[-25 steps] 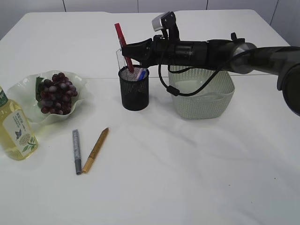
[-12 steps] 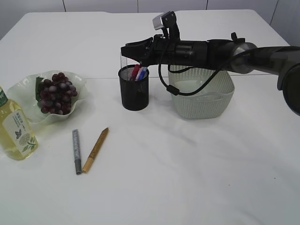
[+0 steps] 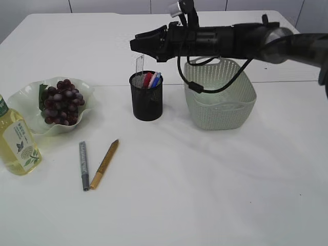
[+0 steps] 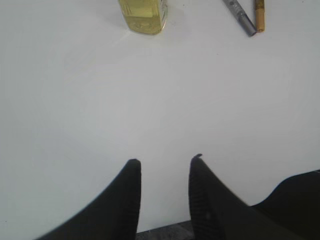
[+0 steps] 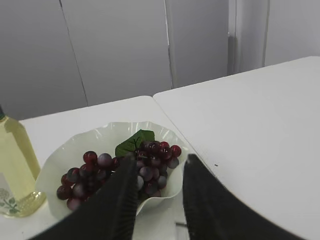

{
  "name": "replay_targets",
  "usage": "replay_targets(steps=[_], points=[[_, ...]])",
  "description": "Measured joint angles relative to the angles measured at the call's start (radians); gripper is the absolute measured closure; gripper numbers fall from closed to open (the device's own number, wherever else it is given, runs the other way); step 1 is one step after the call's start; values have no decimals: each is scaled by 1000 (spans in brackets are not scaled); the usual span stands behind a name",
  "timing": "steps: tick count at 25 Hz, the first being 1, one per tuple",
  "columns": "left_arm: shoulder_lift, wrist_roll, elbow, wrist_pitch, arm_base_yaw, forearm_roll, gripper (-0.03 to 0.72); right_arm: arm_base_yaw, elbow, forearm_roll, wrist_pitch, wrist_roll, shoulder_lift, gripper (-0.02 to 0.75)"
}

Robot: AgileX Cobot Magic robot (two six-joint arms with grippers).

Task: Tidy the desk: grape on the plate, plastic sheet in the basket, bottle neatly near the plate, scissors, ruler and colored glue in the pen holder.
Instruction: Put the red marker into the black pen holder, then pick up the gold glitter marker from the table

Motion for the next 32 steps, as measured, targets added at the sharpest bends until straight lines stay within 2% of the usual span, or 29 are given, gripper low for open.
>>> replay_targets(steps=[9, 12, 17, 23, 32], points=[[0, 0, 0, 0, 0, 0, 447, 33, -7, -492, 62, 90, -167, 496], [0, 0, 0, -5, 0, 0, 447, 86, -7, -635, 73, 96, -196, 496], [0, 0, 0, -16, 0, 0, 447, 229, -7, -877, 97, 101, -208, 496], [0, 0, 0, -18, 0, 0, 447, 341, -7, -1020, 109, 99, -208, 495], [0, 0, 0, -18, 0, -3, 447, 385, -7, -1198, 114, 90, -199, 495]])
